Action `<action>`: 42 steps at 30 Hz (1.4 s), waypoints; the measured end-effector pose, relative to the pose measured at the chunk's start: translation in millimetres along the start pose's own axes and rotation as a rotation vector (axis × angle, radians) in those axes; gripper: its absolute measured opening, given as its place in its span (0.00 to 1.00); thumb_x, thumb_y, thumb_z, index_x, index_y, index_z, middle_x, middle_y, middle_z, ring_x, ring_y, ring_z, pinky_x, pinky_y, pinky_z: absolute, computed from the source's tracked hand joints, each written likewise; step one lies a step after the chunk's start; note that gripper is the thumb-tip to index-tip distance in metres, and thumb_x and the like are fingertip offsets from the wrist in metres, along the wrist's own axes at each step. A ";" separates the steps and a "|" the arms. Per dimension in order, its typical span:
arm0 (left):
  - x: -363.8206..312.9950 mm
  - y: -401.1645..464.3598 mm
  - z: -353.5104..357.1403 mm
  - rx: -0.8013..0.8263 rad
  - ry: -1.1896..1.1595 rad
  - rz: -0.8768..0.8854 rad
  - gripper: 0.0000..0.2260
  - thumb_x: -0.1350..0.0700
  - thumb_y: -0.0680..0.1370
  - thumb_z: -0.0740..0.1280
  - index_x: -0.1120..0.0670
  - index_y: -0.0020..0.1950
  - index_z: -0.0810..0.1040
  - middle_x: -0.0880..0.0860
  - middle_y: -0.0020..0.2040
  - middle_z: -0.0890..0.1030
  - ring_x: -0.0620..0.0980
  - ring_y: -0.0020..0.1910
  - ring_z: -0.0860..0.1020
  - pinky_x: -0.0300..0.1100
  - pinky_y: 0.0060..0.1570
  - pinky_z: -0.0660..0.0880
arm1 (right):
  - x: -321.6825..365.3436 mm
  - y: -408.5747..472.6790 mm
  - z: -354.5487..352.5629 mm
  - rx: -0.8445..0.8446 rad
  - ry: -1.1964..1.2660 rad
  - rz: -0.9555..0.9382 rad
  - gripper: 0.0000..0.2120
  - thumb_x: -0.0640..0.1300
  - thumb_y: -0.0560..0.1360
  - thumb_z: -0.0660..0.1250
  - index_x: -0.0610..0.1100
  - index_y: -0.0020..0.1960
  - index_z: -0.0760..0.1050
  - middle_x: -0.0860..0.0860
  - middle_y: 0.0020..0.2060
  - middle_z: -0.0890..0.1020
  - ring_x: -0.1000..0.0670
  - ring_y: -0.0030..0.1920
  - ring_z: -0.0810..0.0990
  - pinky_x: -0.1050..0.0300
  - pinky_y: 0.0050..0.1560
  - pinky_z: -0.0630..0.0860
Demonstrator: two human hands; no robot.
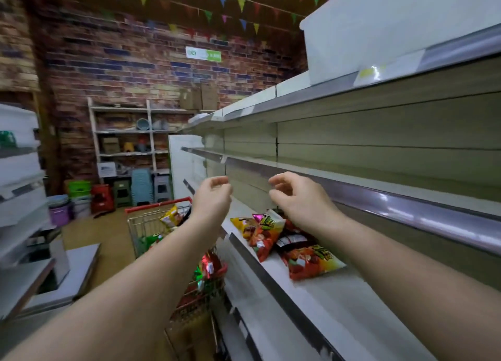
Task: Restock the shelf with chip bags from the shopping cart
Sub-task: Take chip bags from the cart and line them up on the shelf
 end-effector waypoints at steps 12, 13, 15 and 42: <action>109.6 102.2 -48.3 -0.232 0.062 -0.164 0.07 0.58 0.80 0.61 0.54 0.57 0.74 0.53 0.47 0.77 0.51 0.46 0.75 0.41 0.39 0.69 | -62.6 103.4 136.4 0.239 0.081 0.028 0.15 0.47 0.79 0.60 0.46 0.64 0.71 0.48 0.60 0.77 0.48 0.51 0.76 0.53 0.52 0.72; 115.5 110.9 -48.2 -0.238 0.064 -0.174 0.08 0.58 0.80 0.61 0.54 0.58 0.74 0.52 0.47 0.76 0.51 0.46 0.75 0.41 0.39 0.69 | -69.0 115.2 145.8 0.251 0.103 0.028 0.16 0.47 0.79 0.60 0.45 0.65 0.71 0.47 0.60 0.77 0.48 0.49 0.75 0.54 0.50 0.72; 127.6 127.1 -50.0 -0.252 0.086 -0.189 0.09 0.59 0.80 0.61 0.55 0.59 0.74 0.53 0.49 0.76 0.52 0.47 0.75 0.42 0.42 0.69 | -79.1 137.8 164.4 0.278 0.126 0.030 0.17 0.47 0.79 0.59 0.44 0.66 0.70 0.46 0.61 0.76 0.48 0.48 0.74 0.56 0.48 0.70; 392.1 432.4 -182.6 -0.106 0.041 -0.580 0.08 0.56 0.81 0.60 0.56 0.59 0.72 0.53 0.48 0.77 0.45 0.41 0.76 0.33 0.28 0.72 | -137.8 371.7 576.5 0.521 0.228 0.435 0.16 0.47 0.78 0.61 0.46 0.64 0.71 0.47 0.59 0.76 0.46 0.57 0.76 0.48 0.59 0.74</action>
Point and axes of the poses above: each hand's wrist, its own y-axis towards the middle knuckle, its own z-axis out of the palm, x = y × z, the point moved 4 cm from there along y, towards the middle knuckle
